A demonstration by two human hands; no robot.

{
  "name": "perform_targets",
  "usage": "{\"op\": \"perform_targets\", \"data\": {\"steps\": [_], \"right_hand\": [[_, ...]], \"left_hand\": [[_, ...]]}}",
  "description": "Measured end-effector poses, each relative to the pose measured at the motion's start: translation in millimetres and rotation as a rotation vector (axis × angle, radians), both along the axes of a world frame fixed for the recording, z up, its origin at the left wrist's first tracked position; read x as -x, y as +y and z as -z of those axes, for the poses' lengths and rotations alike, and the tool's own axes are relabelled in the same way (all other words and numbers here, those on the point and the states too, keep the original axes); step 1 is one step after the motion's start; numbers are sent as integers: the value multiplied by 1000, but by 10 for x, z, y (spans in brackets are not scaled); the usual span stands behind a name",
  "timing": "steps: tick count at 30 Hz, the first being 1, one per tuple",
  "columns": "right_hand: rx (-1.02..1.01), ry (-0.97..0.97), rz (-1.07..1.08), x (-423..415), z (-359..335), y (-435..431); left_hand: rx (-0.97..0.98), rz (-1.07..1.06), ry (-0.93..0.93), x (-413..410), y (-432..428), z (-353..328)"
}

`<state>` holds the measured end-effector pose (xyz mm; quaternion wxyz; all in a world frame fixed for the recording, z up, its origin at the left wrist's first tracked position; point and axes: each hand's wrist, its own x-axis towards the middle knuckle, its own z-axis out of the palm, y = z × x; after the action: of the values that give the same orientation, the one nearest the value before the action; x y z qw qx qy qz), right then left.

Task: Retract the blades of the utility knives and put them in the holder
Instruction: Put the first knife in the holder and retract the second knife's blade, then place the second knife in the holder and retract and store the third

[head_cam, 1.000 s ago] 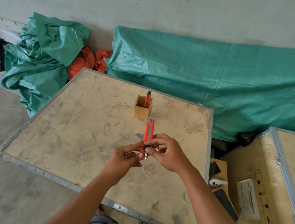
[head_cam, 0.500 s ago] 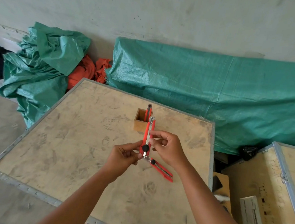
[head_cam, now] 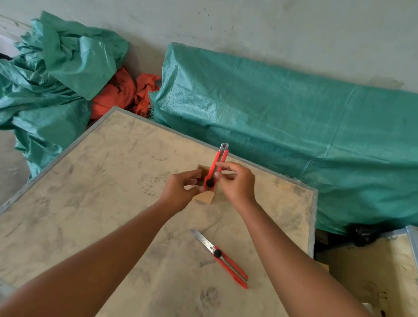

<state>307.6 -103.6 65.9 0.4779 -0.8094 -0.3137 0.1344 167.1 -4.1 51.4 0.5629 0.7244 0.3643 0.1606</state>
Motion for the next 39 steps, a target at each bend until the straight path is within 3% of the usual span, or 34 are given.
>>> {"op": "perform_targets", "data": {"steps": [2, 6, 16, 29, 34, 39], "right_hand": [[23, -52, 0, -26, 119, 99], [18, -128, -29, -46, 265, 271], [118, -127, -71, -48, 482, 408], [30, -196, -19, -31, 485, -43], [173, -4, -69, 22, 602, -650], [423, 229, -198, 287, 840, -1126]], "left_hand": [[-104, -45, 69, -93, 72, 83], [-6, -37, 197, -203, 163, 258], [24, -73, 109, -231, 166, 453], [17, -107, 137, -194, 131, 471], [-126, -165, 150, 81, -233, 417], [-55, -104, 211, 360, -842, 718]]}}
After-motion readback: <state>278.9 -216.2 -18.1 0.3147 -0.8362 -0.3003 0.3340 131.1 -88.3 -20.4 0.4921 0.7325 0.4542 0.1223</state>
